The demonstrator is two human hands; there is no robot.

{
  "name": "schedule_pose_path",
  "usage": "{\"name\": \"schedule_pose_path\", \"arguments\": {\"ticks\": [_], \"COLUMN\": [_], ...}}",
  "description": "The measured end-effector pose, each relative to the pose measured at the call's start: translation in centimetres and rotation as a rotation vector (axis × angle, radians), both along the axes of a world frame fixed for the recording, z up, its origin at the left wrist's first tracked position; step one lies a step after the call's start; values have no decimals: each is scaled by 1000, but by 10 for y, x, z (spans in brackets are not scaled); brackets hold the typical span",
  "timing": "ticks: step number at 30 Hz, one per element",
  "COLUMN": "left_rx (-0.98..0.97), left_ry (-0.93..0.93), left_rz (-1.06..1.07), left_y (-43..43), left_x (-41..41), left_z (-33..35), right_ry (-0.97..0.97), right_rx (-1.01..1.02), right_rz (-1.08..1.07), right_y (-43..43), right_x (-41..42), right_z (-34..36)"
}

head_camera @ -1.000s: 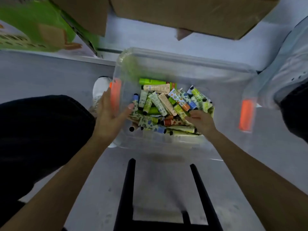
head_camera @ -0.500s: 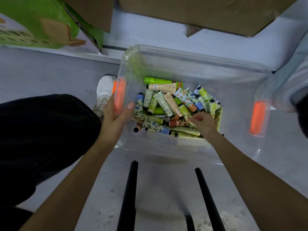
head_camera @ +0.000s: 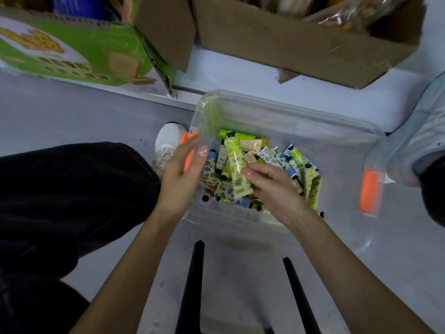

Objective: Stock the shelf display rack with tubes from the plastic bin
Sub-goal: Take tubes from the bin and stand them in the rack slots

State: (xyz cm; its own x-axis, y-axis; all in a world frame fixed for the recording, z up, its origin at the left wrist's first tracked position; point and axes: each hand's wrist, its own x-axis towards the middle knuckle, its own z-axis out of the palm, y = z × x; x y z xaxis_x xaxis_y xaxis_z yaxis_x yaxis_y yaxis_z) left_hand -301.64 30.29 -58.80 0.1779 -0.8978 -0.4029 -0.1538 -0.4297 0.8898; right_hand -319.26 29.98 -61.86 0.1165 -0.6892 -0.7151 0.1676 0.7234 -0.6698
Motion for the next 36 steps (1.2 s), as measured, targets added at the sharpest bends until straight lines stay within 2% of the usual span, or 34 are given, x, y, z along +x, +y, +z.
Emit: {"name": "schedule_pose_path", "arguments": {"ticks": [2, 5, 11, 14, 16, 20, 25, 31, 36], "left_rx": [14, 82, 163, 190, 206, 273, 338, 375, 384], "left_ry": [108, 278, 440, 475, 504, 520, 530, 536, 580], "left_rz": [0, 26, 143, 197, 223, 232, 224, 235, 242], "left_y": [-5, -6, -2, -2, -1, 2, 9, 8, 9], "left_x": [-5, -6, 2, 16, 24, 34, 39, 38, 38], "left_z": [4, 2, 3, 1, -2, -10, -16, -19, -18], "right_ry": [-70, -47, 23, 192, 311, 424, 421, 473, 501], "right_rx": [-18, -79, -154, -127, -68, 54, 103, -28, -41], "right_rz": [10, 74, 120, 178, 293, 462, 538, 662, 738], "right_y": [1, 3, 1, -6, -7, 1, 8, 11, 19], "right_x": [14, 25, 17, -9, -24, -28, -12, -3, 0], "right_z": [10, 18, 13, -12, -36, -76, -103, -117, -121]}}
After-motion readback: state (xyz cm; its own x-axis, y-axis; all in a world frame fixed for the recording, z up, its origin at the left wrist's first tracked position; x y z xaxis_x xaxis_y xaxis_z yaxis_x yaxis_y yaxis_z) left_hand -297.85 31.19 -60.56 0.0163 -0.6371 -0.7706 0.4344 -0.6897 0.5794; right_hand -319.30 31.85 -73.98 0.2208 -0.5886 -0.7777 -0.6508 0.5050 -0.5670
